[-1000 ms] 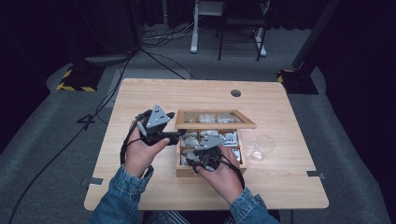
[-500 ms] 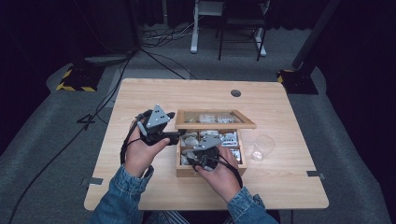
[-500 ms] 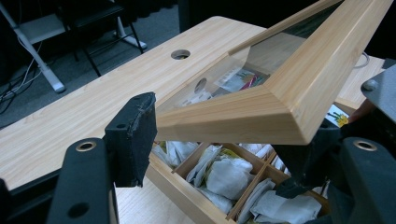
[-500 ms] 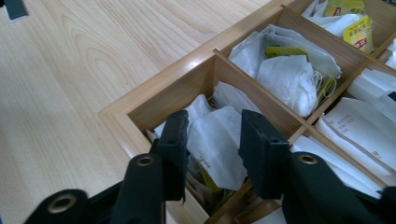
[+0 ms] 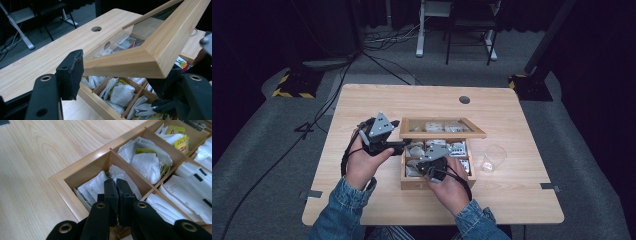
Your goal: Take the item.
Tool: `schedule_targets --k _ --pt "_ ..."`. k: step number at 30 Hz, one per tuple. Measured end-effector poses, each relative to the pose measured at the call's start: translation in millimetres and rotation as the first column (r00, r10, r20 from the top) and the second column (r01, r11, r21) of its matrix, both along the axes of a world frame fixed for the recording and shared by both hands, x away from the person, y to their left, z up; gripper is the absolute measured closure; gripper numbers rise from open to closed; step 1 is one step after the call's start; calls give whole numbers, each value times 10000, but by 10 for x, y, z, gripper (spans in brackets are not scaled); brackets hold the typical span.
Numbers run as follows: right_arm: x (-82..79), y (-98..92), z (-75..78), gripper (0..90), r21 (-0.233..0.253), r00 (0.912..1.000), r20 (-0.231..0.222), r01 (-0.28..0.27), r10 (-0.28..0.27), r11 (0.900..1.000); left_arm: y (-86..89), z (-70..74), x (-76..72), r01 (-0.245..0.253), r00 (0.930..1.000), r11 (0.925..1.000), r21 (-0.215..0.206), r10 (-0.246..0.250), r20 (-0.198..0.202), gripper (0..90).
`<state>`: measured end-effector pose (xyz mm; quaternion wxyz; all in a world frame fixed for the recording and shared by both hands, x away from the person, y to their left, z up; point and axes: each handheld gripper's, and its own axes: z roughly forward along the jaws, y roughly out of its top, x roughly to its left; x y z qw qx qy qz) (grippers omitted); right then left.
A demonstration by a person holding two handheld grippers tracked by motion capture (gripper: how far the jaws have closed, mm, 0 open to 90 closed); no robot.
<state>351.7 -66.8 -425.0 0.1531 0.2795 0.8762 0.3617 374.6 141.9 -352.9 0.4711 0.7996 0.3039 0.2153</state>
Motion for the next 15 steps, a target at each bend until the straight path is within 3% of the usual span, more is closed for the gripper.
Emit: schedule_targets --k 15 --pt "-85 -76 259 881 256 9990 444 42 -53 9997 -2 -1 1 12 10000 10000 39 -12 15 343"
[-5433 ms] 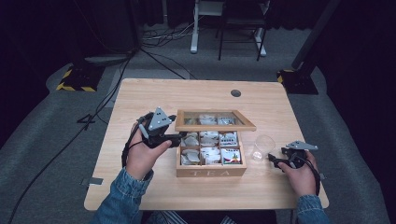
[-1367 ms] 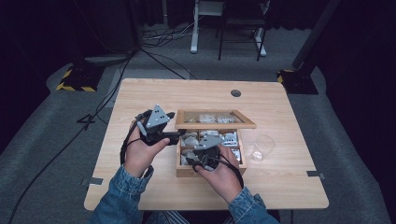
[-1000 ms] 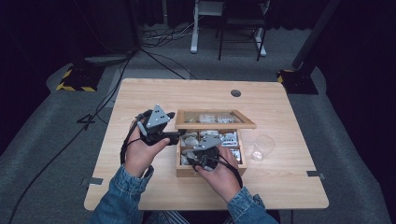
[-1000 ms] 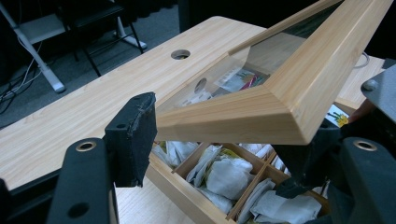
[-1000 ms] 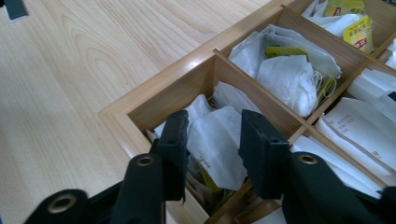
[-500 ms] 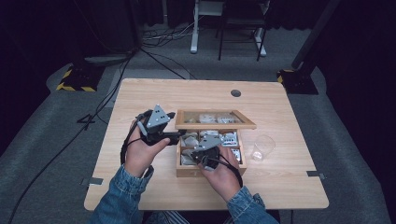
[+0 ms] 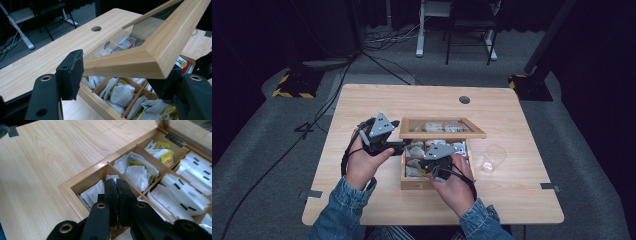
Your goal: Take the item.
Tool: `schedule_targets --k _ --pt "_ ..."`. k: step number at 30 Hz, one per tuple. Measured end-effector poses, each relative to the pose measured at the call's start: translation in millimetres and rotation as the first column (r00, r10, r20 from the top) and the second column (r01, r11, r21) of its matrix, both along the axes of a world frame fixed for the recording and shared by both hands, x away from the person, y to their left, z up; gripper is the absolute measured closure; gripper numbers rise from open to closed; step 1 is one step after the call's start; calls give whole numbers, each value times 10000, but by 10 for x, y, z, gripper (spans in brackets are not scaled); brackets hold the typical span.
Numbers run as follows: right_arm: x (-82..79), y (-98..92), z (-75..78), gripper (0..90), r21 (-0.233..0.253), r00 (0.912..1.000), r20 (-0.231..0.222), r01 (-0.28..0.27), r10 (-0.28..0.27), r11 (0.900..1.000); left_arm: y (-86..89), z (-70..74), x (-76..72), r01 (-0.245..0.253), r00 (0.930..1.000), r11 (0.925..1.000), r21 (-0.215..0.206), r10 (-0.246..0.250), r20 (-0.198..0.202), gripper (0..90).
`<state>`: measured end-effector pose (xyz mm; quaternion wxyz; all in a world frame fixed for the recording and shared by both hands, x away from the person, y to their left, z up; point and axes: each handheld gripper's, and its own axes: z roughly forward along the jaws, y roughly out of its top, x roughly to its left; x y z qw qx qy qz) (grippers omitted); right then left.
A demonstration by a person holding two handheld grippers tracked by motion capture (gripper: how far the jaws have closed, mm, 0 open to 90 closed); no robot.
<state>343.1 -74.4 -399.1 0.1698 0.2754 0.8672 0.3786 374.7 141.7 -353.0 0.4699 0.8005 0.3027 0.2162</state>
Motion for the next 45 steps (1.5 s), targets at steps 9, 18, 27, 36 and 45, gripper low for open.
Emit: schedule_targets --k 9,18,27,36,45 --pt "-39 -104 139 882 152 9995 275 149 -153 9998 -1 -1 1 -7 10000 10000 -12 7 -2 343" --pt "-67 -269 261 882 473 9984 272 492 -505 9977 -7 2 7 -37 10000 10000 -22 37 20 343" --pt "-64 -509 370 882 641 9931 379 1081 -1107 9921 -6 -4 7 -18 10000 10000 -34 18 23 343" --pt "-56 -745 469 882 783 9863 356 1577 -1608 9844 1 -10 -1 -99 9999 9999 -17 99 82 343" --pt "-41 -947 516 882 844 9759 333 2124 -2158 9735 5 -10 5 -82 9999 10000 -35 82 68 340"
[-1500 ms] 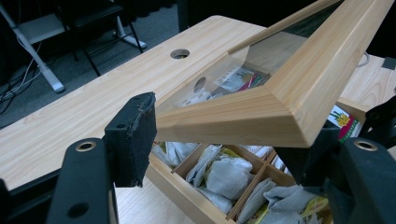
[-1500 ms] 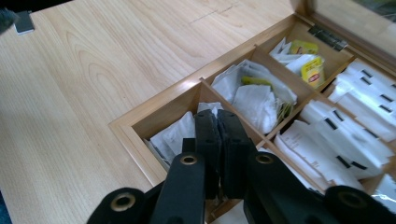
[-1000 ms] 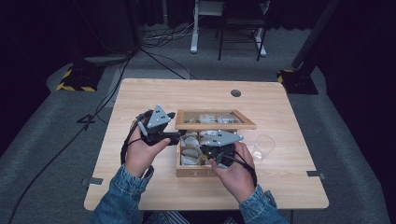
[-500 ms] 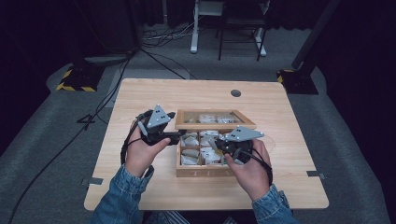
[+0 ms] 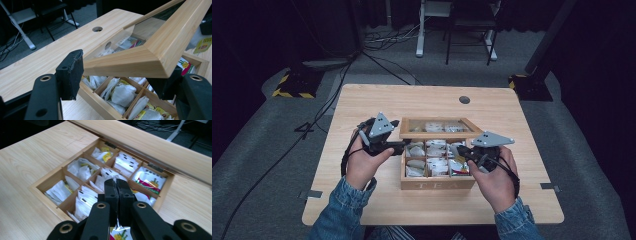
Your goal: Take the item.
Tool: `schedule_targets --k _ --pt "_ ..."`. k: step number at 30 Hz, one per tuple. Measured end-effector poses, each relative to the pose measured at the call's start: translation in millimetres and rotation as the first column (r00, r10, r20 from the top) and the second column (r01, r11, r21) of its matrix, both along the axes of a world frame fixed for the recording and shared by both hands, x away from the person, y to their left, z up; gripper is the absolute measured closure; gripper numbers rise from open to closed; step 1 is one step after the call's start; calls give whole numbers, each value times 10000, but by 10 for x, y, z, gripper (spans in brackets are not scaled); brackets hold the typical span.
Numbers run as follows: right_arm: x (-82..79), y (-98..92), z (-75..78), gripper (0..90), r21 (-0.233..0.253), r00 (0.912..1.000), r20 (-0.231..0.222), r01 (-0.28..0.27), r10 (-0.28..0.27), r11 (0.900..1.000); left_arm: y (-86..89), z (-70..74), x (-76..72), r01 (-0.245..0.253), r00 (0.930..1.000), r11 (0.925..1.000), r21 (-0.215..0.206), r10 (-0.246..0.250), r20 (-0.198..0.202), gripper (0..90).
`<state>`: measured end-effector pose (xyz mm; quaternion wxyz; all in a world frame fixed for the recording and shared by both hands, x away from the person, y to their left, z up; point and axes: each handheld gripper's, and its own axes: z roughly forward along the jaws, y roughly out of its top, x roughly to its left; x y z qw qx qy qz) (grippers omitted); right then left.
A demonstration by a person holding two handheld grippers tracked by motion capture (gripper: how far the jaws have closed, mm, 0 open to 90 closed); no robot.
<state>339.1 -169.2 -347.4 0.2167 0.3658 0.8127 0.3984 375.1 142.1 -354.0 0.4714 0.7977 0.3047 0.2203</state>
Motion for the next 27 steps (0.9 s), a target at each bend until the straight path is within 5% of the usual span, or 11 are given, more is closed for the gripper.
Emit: schedule_targets --k 27 --pt "63 -660 6 882 74 9847 -319 1715 -1712 9852 -4 -2 -1 5 10000 10000 24 -5 -34 340"
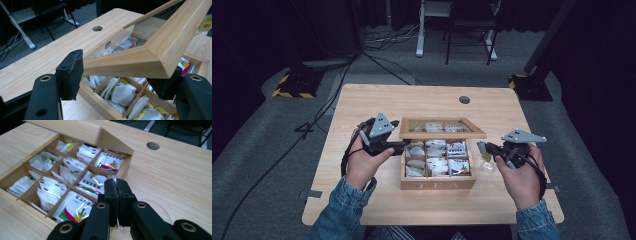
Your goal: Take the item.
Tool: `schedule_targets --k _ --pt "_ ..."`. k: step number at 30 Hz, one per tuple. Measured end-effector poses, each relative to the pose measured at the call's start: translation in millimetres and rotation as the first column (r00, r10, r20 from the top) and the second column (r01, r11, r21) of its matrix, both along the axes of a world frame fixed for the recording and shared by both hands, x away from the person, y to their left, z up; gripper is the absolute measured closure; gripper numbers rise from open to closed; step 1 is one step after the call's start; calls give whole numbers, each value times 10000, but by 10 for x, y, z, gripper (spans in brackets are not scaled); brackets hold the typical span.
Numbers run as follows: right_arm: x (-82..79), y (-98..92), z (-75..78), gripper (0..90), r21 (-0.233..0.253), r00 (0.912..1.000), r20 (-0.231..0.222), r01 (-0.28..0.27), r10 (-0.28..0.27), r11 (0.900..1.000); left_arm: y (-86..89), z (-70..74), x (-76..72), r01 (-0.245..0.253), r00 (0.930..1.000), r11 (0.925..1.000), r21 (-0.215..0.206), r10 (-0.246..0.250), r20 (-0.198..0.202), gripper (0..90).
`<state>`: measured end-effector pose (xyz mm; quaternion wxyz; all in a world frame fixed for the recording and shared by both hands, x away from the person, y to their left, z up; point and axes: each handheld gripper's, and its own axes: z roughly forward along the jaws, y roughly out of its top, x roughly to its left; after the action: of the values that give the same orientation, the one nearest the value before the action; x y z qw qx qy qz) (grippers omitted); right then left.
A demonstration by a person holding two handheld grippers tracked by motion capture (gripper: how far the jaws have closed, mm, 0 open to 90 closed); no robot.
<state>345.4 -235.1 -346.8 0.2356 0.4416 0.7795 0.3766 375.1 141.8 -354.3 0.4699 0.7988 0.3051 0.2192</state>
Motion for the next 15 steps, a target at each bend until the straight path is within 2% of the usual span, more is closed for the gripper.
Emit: schedule_targets --k 15 --pt "71 -302 -27 882 -191 9962 -387 779 -786 9968 -5 -3 0 -14 10000 10000 38 14 -29 340"
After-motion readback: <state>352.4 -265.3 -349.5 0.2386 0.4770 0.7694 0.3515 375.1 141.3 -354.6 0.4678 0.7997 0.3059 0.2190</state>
